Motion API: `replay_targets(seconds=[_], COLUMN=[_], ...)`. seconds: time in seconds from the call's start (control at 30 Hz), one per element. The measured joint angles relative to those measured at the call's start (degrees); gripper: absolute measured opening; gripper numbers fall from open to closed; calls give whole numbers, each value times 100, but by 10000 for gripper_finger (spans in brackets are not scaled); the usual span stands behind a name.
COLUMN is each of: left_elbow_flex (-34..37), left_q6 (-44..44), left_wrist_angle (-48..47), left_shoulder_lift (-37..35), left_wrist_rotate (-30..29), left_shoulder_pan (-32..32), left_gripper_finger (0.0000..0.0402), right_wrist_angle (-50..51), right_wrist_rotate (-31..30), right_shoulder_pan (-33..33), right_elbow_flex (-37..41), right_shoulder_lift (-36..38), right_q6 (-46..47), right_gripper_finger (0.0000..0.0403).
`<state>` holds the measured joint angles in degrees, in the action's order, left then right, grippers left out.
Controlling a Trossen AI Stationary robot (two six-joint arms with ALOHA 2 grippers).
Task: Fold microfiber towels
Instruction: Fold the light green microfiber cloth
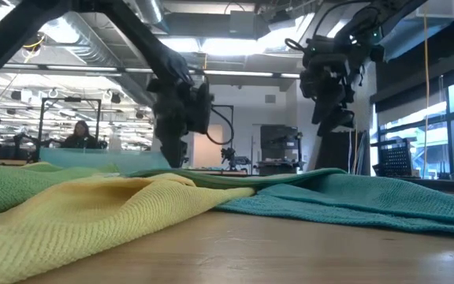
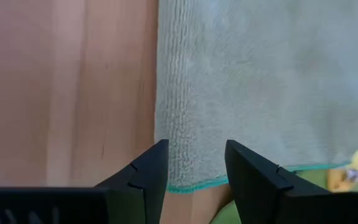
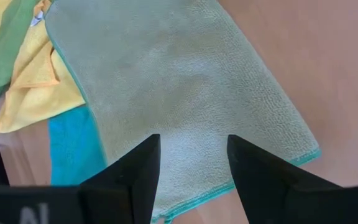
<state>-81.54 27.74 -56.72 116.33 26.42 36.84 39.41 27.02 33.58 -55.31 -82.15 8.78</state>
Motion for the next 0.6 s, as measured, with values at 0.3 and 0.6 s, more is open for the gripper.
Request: replay_targets(seconds=[0.3,0.6], left_elbow_flex=[-4,4], left_q6=[134,95], left_wrist_angle=[-100,-287], left_shoulder_lift=[75,264], left_wrist_rotate=[-467,-440], left_shoulder_pan=[1,-159], left_gripper_finger=[150,150], right_wrist_angle=[-134,-244], right_wrist_rotate=[7,128], right_shoulder_pan=[-165,-166], right_elbow_flex=[0,0], right_shoulder_lift=[2,4], right_q6=[0,44], right_gripper_finger=[188,188])
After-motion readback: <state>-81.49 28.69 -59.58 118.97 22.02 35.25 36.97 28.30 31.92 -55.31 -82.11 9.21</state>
